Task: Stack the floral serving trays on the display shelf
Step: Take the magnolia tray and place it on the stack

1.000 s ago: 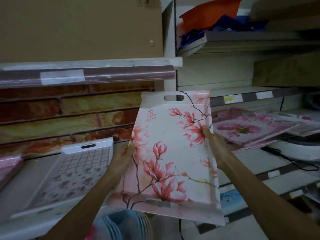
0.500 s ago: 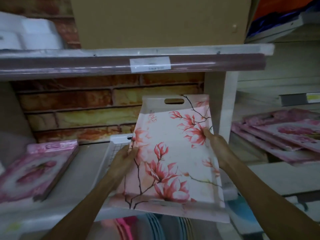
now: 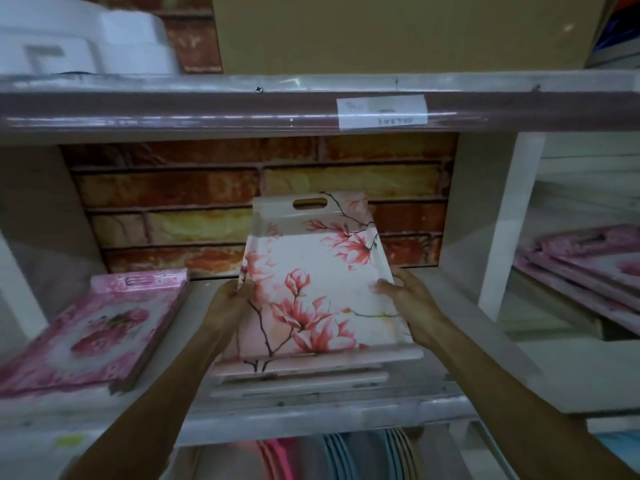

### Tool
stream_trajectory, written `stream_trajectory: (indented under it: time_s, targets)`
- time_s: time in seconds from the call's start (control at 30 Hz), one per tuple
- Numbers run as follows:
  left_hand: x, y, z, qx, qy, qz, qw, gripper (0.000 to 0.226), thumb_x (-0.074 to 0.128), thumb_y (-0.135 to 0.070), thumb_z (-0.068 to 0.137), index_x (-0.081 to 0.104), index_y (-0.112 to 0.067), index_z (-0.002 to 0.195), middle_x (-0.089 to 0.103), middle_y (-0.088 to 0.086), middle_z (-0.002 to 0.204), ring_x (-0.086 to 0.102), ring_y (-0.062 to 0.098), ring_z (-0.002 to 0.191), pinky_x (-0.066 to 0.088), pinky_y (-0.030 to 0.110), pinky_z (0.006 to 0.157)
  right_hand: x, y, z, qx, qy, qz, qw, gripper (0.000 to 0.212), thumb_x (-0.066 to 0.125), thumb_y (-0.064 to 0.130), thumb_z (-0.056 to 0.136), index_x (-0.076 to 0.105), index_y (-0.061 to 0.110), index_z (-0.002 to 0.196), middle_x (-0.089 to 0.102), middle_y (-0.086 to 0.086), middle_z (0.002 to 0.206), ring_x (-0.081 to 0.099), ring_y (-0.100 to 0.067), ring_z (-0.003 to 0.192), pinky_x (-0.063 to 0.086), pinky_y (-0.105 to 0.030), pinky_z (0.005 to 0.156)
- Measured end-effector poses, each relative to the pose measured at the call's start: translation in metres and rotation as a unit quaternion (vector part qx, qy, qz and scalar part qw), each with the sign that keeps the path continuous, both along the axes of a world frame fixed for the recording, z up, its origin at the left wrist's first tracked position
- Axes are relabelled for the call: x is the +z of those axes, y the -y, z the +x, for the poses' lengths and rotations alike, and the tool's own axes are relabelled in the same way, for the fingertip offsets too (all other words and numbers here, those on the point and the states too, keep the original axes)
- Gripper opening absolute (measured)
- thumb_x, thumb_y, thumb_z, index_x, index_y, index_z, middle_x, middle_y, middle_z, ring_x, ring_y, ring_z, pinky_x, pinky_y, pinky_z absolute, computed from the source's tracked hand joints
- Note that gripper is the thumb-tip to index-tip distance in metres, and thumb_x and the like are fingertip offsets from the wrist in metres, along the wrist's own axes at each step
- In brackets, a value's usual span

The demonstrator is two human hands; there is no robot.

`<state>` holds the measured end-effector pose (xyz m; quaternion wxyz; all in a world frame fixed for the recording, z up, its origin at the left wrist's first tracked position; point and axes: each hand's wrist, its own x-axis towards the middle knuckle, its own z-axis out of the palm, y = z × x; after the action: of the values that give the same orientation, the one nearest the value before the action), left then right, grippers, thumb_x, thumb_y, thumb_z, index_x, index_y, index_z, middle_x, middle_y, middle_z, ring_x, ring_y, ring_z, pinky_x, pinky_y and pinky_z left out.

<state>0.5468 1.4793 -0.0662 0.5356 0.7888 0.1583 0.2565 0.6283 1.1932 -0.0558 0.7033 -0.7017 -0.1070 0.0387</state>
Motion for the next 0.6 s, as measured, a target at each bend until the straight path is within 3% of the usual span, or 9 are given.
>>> stream_trajectory:
  time_s: [0.1, 0.17, 0.27, 0.47, 0.6]
  targets:
    - [-0.008, -0.012, 0.002, -0.007, 0.000, -0.002, 1.000, 0.026, 0.058, -0.024, 0.095, 0.064, 0.001, 0.094, 0.062, 0.009, 0.081, 0.053, 0.020, 0.073, 0.040, 0.029, 0.061, -0.007, -0.011, 0.003, -0.016, 0.005, -0.013, 1.000, 0.031, 0.066, 0.006, 0.089, 0.060, 0.012, 0.118, 0.068, -0.001, 0.107, 0.064, -0.008, 0.087, 0.047, -0.019, 0.064]
    - [-0.016, -0.021, 0.003, -0.012, -0.014, 0.006, 1.000, 0.032, 0.066, -0.033, 0.088, 0.063, -0.004, 0.100, 0.070, 0.011, 0.091, 0.063, 0.026, 0.079, 0.051, 0.037, 0.069, -0.013, -0.018, 0.006, -0.026, 0.007, -0.022, 0.999, 0.032, 0.066, 0.004, 0.088, 0.060, 0.011, 0.118, 0.067, -0.002, 0.107, 0.063, -0.007, 0.084, 0.046, -0.019, 0.062]
    - [-0.031, -0.032, 0.005, -0.016, -0.042, 0.021, 0.999, 0.032, 0.067, -0.035, 0.086, 0.062, -0.013, 0.108, 0.070, 0.010, 0.101, 0.067, 0.027, 0.093, 0.054, 0.047, 0.085, -0.029, -0.025, 0.010, -0.037, 0.005, -0.037, 0.999, 0.032, 0.066, 0.002, 0.086, 0.063, 0.007, 0.118, 0.069, -0.007, 0.110, 0.065, -0.017, 0.089, 0.047, -0.020, 0.065]
    - [-0.045, -0.035, 0.003, 0.006, -0.075, 0.086, 0.993, 0.032, 0.056, -0.026, 0.095, 0.060, -0.009, 0.122, 0.068, 0.010, 0.112, 0.063, 0.028, 0.100, 0.050, 0.041, 0.089, -0.063, -0.038, 0.017, -0.034, -0.007, -0.060, 0.998, 0.033, 0.064, 0.003, 0.085, 0.067, 0.007, 0.118, 0.072, -0.009, 0.111, 0.067, -0.025, 0.100, 0.052, -0.032, 0.086]
    - [-0.053, -0.043, 0.006, 0.015, -0.089, 0.126, 0.988, 0.033, 0.053, -0.028, 0.097, 0.061, -0.008, 0.123, 0.068, 0.012, 0.115, 0.062, 0.031, 0.104, 0.049, 0.040, 0.091, -0.071, -0.048, 0.020, -0.042, 0.001, -0.080, 0.996, 0.031, 0.064, 0.009, 0.086, 0.068, 0.013, 0.117, 0.072, -0.003, 0.107, 0.067, -0.022, 0.101, 0.051, -0.030, 0.086]
